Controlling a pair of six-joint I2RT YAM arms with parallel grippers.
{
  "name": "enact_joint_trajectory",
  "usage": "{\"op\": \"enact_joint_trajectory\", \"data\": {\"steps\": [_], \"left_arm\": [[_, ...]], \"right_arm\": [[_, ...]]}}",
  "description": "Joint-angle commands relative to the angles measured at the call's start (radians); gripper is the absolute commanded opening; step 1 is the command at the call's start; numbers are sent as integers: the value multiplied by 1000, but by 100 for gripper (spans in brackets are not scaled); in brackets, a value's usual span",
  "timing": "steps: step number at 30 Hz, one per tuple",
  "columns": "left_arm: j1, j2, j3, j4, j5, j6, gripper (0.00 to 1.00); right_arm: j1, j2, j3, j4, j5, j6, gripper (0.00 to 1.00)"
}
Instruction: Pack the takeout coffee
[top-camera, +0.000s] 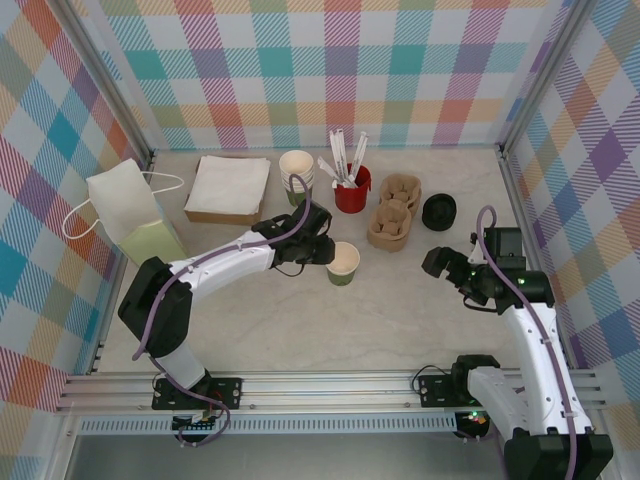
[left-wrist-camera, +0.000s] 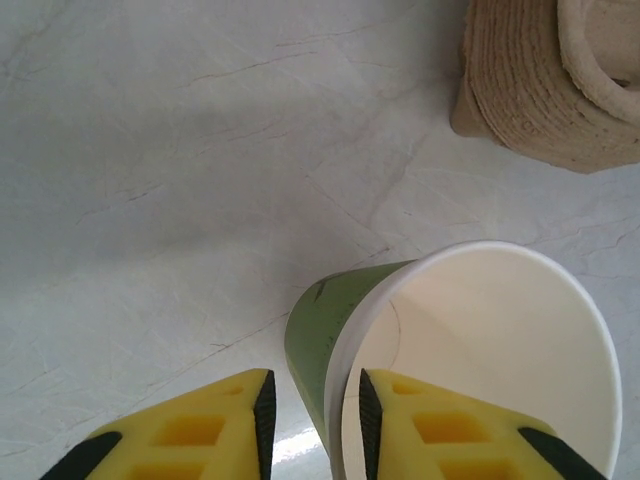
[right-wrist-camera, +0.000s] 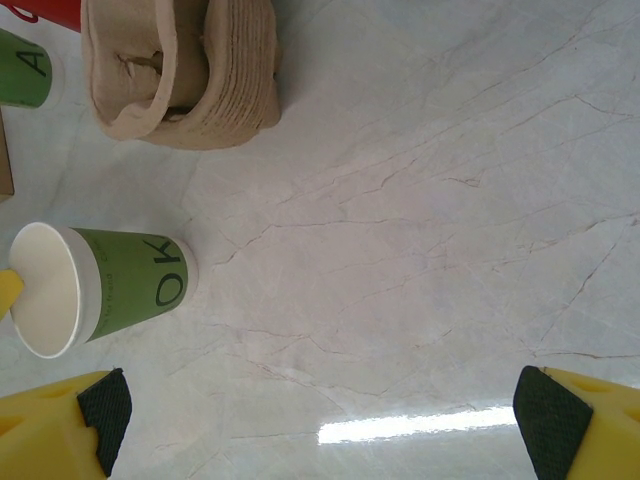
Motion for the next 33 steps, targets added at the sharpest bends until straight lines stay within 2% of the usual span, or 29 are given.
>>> {"op": "enact_joint_trajectory", "data": {"steps": [1,9,14,19,26,29,33], "left_arm": [[-19,-50,21,-14,3,-3,36],[-18,-125,21,-6,-12,-17,61],[-18,-195,7,1,-55,-17,74],[-19,-290,-42,29,-123,-6,85],[-18,-419,-136,90,-201,31,94],[-18,-469,-173,107,-227,43,95],[-17,-521,-208,112,-252,65,96]], "right_arm": [[-3,9,30,-3,4,-11,100],[-3,91,88,-55,16,-39,100],[-2,152,133,-76,78,-83,100],[-2,212,173,-40,172,-150,95],[-2,326,232,67,283,-213,91],[-2,386,257,119,326,-217,91],[-2,486,298,185,358,-241,86]]}}
